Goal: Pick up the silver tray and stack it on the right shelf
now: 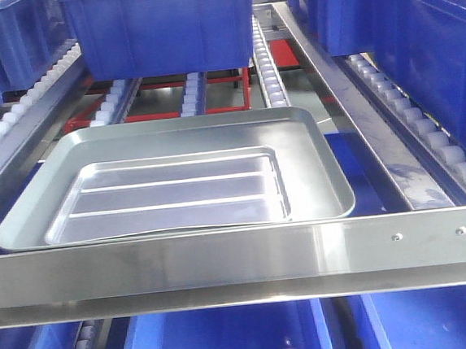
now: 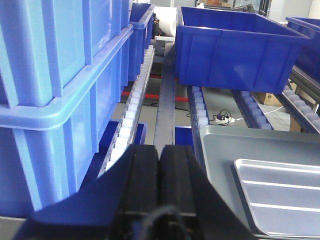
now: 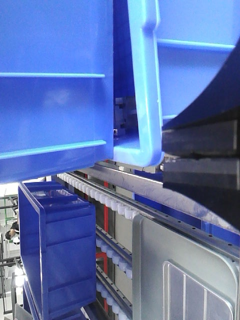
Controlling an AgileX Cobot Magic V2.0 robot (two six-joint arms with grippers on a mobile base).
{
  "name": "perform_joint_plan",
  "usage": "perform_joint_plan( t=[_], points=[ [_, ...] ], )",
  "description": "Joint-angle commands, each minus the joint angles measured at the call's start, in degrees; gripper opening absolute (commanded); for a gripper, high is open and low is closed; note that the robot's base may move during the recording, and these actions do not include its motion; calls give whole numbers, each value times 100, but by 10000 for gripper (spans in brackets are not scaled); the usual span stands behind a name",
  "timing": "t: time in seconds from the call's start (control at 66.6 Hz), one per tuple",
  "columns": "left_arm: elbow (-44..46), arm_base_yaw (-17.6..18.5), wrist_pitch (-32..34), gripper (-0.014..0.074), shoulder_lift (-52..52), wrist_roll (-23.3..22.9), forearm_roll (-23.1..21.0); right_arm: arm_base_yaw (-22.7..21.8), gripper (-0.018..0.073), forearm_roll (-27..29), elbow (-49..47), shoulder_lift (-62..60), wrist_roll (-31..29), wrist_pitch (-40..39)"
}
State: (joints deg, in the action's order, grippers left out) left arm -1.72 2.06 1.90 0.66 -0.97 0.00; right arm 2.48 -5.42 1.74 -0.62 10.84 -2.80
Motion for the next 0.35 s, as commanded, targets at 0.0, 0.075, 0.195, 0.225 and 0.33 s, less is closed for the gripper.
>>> perform_joint_plan(
  t=[0.0, 0.075, 0.195, 0.225, 0.33],
  points=[
    [-147, 42, 471, -91, 72, -37, -32, -32, 53, -58, -1, -101, -8, -512],
    [-147, 42, 471, -91, 72, -37, -32, -32, 53, -58, -1, -101, -8, -512],
    [-147, 42, 471, -91, 72, -37, -32, -32, 53, -58, -1, -101, -8, -512],
    [-147, 42, 471, -91, 72, -37, -32, -32, 53, -58, -1, -101, -8, -512],
    [-147, 42, 471, -91, 72, -37, -32, -32, 53, -58, -1, -101, -8, -512]
  ],
)
